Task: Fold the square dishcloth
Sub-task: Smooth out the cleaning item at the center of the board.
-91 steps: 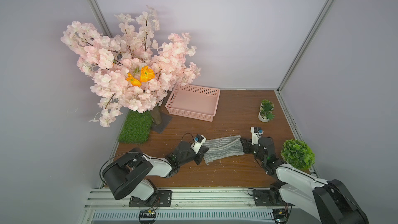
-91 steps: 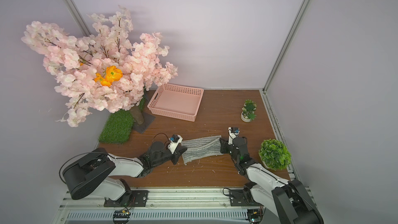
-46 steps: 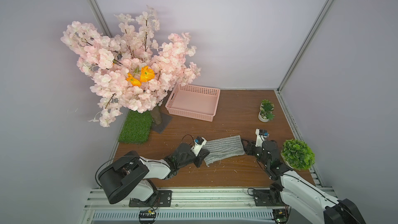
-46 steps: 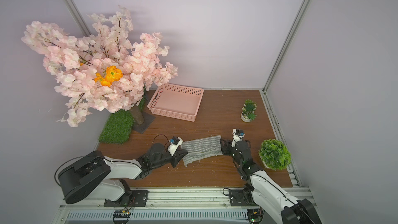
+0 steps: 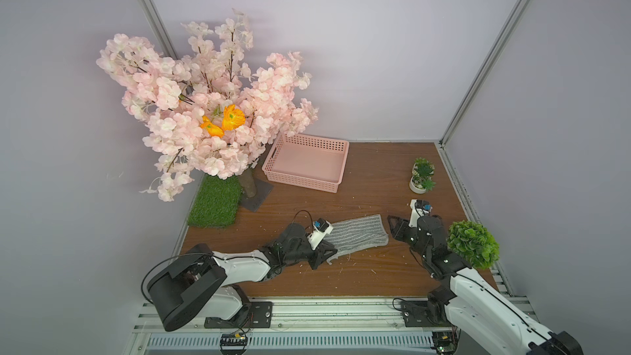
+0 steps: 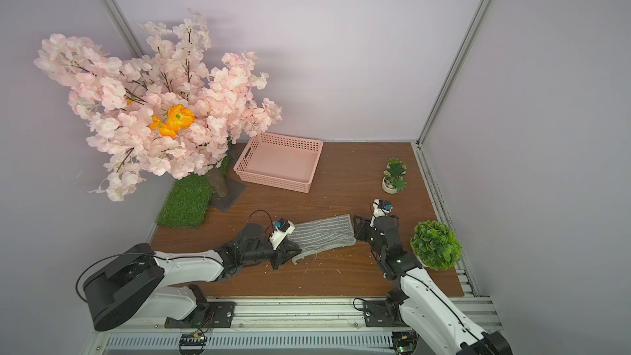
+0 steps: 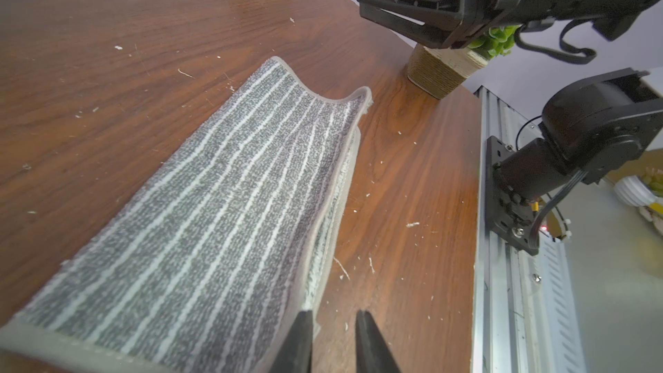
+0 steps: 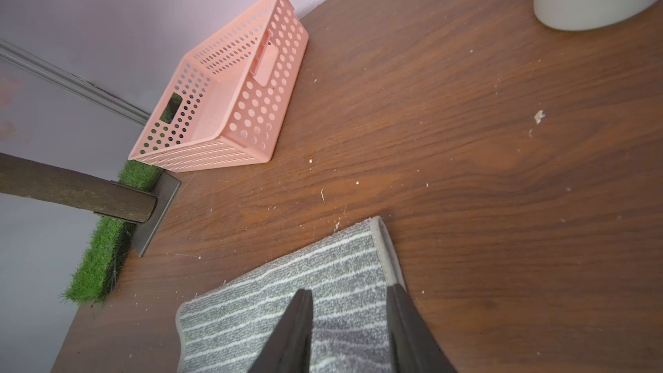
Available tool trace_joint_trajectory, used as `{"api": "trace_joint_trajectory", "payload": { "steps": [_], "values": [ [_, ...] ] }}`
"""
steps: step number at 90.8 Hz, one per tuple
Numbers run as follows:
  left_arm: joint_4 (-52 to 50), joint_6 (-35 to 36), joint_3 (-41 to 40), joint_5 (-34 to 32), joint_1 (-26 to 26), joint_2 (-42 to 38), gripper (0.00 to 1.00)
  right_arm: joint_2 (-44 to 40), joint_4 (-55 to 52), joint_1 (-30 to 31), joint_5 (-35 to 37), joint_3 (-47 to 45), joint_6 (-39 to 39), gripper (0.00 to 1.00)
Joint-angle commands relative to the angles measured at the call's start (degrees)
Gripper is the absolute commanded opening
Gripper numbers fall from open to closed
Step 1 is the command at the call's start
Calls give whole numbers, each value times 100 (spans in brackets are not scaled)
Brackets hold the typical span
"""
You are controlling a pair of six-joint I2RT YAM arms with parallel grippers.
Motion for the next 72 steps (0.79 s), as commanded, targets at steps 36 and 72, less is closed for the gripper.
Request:
{"api": "trace_joint_trajectory", "payload": {
  "steps": [36, 72],
  "values": [
    [-4238, -1963, 1762, -2251, -47, -546, 54, 690, -2392, 62, -260, 1065, 542, 58],
    [-4371, -2702, 1700, -1717, -66, -211, 43, 929, -1557, 220, -1028, 646, 820, 57]
  ]
}}
